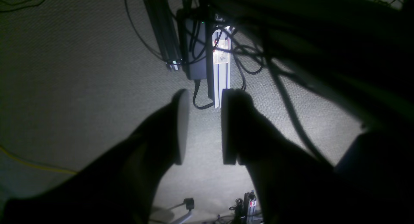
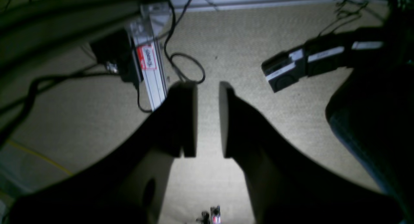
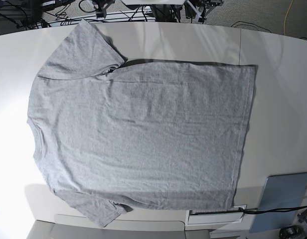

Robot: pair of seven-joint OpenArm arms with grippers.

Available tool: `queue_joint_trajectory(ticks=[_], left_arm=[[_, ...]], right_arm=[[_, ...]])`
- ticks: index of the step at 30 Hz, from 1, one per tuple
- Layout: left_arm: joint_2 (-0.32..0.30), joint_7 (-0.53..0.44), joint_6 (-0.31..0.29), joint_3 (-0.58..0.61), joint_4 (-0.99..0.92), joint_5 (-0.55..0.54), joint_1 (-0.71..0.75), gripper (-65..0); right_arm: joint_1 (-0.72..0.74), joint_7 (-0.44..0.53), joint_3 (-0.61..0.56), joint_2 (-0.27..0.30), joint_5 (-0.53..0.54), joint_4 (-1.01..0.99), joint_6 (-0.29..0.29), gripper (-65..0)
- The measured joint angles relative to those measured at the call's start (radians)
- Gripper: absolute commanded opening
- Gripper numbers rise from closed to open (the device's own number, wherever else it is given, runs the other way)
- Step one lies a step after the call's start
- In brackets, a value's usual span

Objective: Fold the T-shirt properly

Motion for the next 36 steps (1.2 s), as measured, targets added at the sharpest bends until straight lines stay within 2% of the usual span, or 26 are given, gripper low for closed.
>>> queue_joint_trajectory(ticks=[5,11,16,18,22,24,27,31,36], left_arm=[[0.0,0.108,0.0,0.0,0.134,0.0,0.081,-46.1],[-0.006,0.167,-0.001,0.001,0.388,0.0,0.221,-46.1],[-0.047,0.204,-0.095,0.005,0.615,-0.057,0.376,-46.1],[-0.072,0.205,-0.113,0.005,0.713,-0.069,0.436,-46.1],[-0.135,0.21,-0.116,0.006,0.933,-0.066,0.557,-46.1],[-0.169,0.212,-0.116,0.005,1.053,-0.065,0.616,-46.1],[-0.225,0.211,-0.14,0.006,1.237,-0.028,0.698,-46.1],[-0.31,0.219,-0.138,0.006,1.468,0.063,0.787,-46.1],[-0.417,0.279,-0.144,0.006,1.707,0.081,0.833,-46.0]], right_arm=[[-0.079,0.0,0.0,0.021,0.0,0.032,0.001,-52.3],[-0.249,-0.014,0.001,0.043,-0.001,0.266,0.005,-52.3],[-0.434,-0.081,0.0,0.061,-0.003,0.544,0.009,-52.3],[-0.51,-0.108,0.0,0.071,-0.005,0.675,0.024,-52.3],[-0.671,-0.142,-0.002,0.119,-0.005,0.949,0.124,-52.3],[-0.755,-0.148,-0.002,0.159,-0.005,1.087,0.154,-52.3],[-0.87,-0.162,0.0,0.228,-0.005,1.289,0.151,-52.3],[-1.0,-0.232,0.0,0.31,-0.005,1.525,0.153,-52.3],[-1.073,-0.362,-0.001,0.364,-0.03,1.757,0.086,-52.3]])
